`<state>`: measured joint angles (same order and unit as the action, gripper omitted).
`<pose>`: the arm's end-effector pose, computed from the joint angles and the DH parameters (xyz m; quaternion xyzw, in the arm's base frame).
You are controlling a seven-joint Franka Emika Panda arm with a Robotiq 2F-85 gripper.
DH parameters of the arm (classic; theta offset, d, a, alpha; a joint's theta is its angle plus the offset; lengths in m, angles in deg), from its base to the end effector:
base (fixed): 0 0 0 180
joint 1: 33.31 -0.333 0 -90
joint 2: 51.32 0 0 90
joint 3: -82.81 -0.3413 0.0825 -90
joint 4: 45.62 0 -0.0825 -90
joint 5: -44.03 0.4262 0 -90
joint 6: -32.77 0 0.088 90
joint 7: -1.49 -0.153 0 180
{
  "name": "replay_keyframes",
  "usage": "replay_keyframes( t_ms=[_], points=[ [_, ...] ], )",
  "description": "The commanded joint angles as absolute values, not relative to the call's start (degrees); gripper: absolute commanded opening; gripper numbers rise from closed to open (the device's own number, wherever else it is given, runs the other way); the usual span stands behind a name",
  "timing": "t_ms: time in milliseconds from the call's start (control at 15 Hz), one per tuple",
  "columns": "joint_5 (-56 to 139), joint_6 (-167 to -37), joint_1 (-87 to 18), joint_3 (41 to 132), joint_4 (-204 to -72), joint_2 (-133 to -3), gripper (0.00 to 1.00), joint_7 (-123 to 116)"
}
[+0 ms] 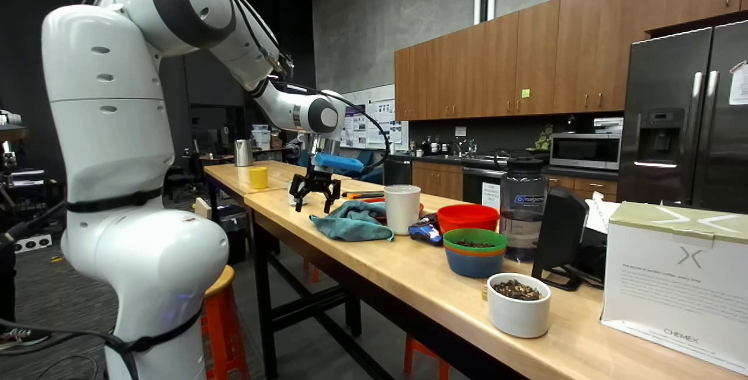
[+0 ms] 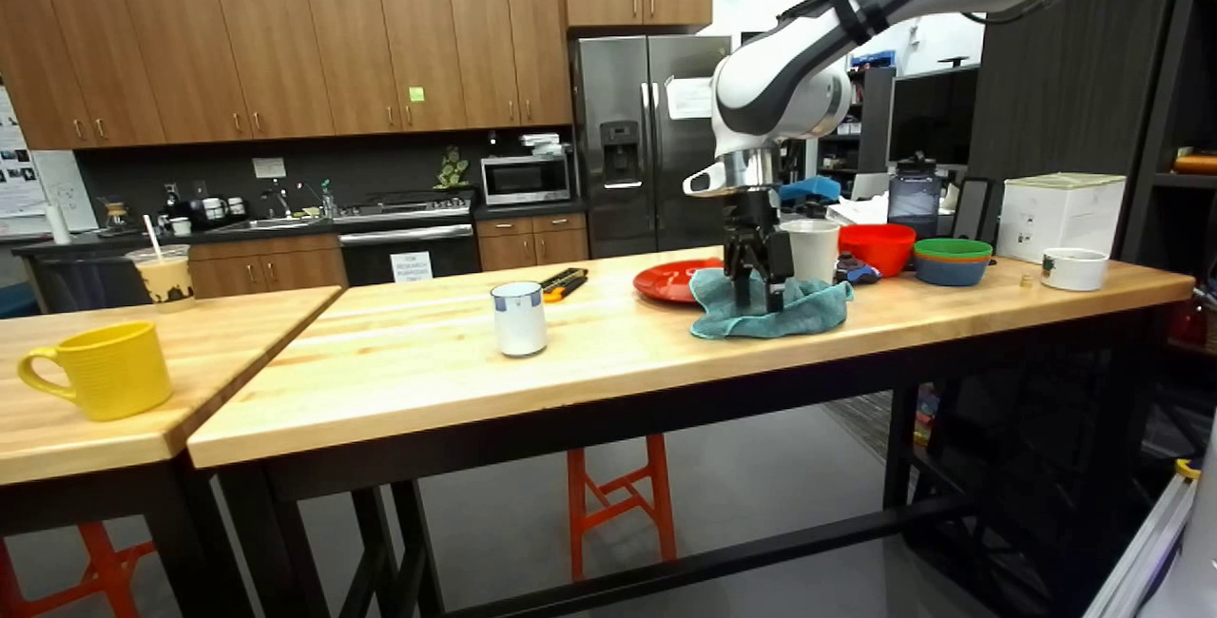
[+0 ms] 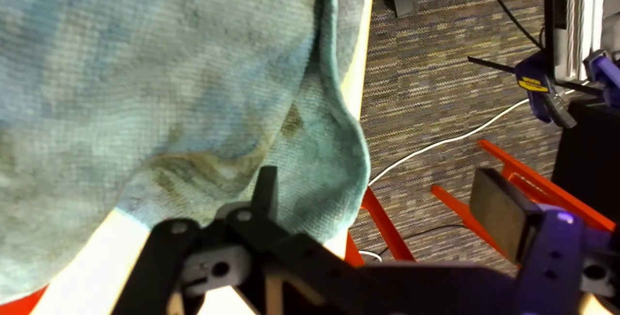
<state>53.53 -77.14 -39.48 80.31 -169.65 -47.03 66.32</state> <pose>0.5202 0.0984 0.3752 -0.8166 -0.5661 0.0407 0.1051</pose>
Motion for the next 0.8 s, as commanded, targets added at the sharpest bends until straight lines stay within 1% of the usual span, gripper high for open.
replay_keyframes(
  t_ms=[0, 733],
  points=[
    [53.43, -78.96, -38.91, 80.32, -172.55, -44.41, 1.0, 67.39],
    [53.13, -80.68, -39.17, 80.44, -175.78, -42.6, 1.0, 66.97]
  ],
)
